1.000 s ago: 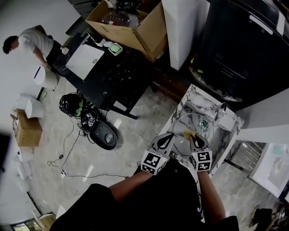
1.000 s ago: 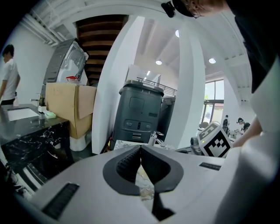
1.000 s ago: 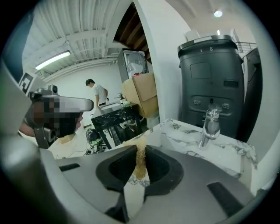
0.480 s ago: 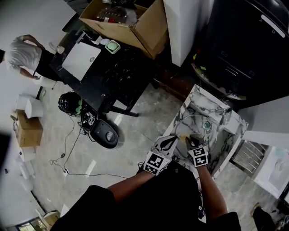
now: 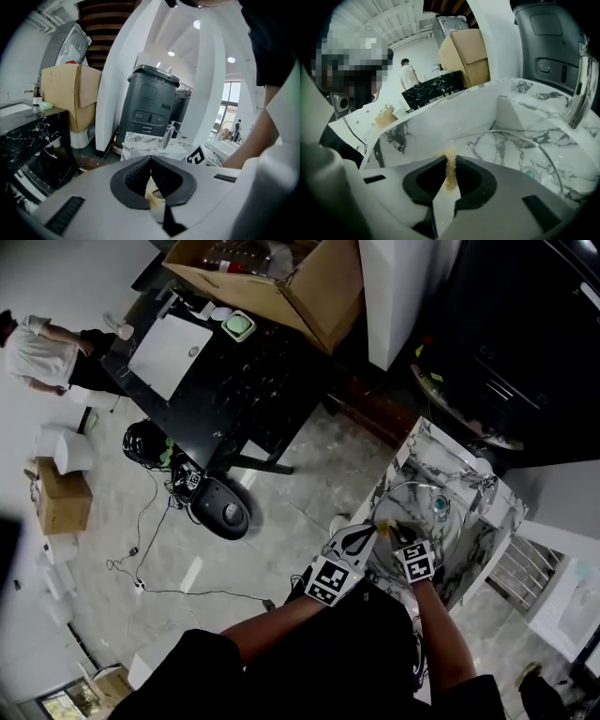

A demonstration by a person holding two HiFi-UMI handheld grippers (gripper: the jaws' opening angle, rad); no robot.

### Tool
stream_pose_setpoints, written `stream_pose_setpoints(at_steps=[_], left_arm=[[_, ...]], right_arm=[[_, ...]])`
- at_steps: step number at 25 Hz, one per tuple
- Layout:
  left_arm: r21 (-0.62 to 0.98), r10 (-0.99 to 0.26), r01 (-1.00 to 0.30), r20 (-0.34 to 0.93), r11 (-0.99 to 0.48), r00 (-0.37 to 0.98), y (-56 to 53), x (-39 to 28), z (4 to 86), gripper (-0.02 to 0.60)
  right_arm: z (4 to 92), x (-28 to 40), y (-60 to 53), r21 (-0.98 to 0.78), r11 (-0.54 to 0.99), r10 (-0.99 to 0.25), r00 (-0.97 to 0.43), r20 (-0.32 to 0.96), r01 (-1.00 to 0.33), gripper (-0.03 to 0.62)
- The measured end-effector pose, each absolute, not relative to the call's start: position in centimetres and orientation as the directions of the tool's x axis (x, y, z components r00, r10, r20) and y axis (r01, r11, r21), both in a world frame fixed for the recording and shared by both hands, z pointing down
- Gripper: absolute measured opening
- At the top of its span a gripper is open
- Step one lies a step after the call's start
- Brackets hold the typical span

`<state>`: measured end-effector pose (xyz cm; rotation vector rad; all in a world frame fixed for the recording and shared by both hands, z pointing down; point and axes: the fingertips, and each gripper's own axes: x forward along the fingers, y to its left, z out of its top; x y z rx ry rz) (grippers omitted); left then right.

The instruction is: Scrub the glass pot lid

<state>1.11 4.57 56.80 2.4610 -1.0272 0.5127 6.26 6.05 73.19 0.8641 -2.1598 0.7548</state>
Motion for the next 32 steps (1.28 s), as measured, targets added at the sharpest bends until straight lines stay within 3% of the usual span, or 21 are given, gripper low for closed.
stream_pose_setpoints(at_steps=[14, 32], left_arm=[[0.259, -0.542, -0.711, 0.496, -0.654, 0.679, 4.3, 1.4, 57.3, 0.015], [0.228, -0.525, -0.694, 0.508, -0.683, 0.683, 3.7, 1.1, 57.3, 0.017]], right_arm=[[76.5, 5.9, 5.2, -0.209, 0.646, -0.293, -0.492, 0.820, -0.734, 0.064], [77.2, 6.9, 1.8, -0.163, 0.626, -0.321, -0.443, 0.837, -0.763, 0.064]])
